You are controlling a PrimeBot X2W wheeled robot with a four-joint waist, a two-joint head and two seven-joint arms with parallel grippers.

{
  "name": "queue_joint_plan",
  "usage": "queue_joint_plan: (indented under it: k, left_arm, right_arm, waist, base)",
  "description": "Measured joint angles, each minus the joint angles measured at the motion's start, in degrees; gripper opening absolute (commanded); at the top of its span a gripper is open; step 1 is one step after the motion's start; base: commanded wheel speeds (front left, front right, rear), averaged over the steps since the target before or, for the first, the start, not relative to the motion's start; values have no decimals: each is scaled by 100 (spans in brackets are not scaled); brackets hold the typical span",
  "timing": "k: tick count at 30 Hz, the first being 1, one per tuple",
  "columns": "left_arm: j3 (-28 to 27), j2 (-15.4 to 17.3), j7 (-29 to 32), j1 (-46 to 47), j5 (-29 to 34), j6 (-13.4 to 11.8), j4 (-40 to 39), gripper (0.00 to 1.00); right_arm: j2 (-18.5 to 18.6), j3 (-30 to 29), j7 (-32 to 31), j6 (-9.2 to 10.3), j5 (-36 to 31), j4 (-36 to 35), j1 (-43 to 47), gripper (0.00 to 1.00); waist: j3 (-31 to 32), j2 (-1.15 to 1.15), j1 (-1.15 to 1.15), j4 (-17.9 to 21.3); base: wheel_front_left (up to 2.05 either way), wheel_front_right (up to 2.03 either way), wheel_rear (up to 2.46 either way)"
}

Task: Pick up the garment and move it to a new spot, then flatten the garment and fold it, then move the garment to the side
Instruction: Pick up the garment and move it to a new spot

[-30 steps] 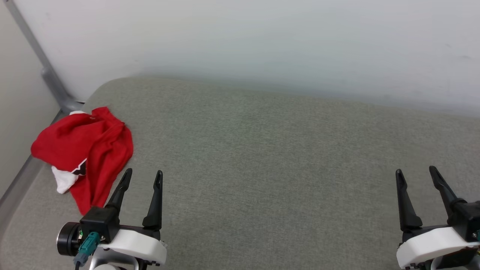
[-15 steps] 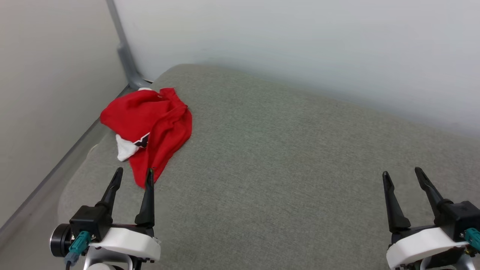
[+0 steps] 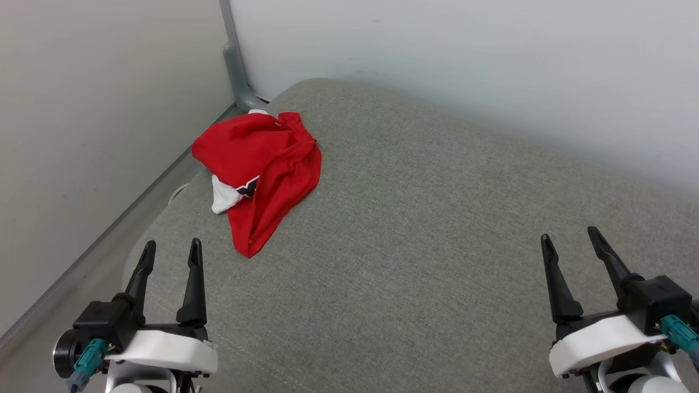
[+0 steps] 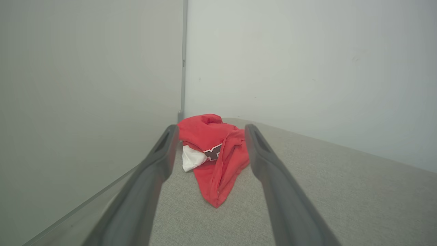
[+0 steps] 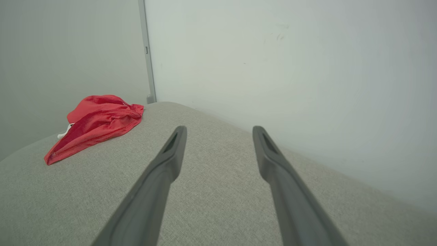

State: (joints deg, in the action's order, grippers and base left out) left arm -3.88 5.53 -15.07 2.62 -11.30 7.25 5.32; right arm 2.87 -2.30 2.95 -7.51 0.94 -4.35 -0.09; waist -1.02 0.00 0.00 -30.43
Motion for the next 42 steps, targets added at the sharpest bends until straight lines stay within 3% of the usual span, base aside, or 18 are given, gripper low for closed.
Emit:
queue_joint_plan:
  k: [7, 13, 19, 32, 42]
  left_arm:
    - [-33, 11, 0, 266, -73, 10, 99, 100]
    - [170, 352, 25, 1356, -717, 15, 801, 100]
    - [215, 907, 301, 2385, -1269, 16, 1183, 100]
    - [506, 2345, 2594, 4241, -2740, 24, 2664, 100]
    - [676, 2683, 4280, 4969, -3576, 24, 4348, 100]
  right_arm:
    - [-1, -29, -90, 0, -99, -53, -100, 100]
    - [-2, -79, -435, 0, -427, -542, -255, 100]
    - [-2, -99, -658, 0, -657, -848, -464, 100]
    - [-1, -137, -751, 0, -821, -1245, -840, 100]
    - [-1, -51, -677, 0, -859, -1217, -1186, 100]
  waist:
    - [-208, 0, 0, -18]
    - [-661, 0, 0, 85]
    - [-1139, 0, 1, 422]
    - [-2268, 0, 2, 1149]
    - [-2967, 0, 1, 1473]
  base:
    - [0, 0, 0]
    - [0, 0, 0]
    - [0, 0, 0]
    - [0, 0, 0]
    - [0, 0, 0]
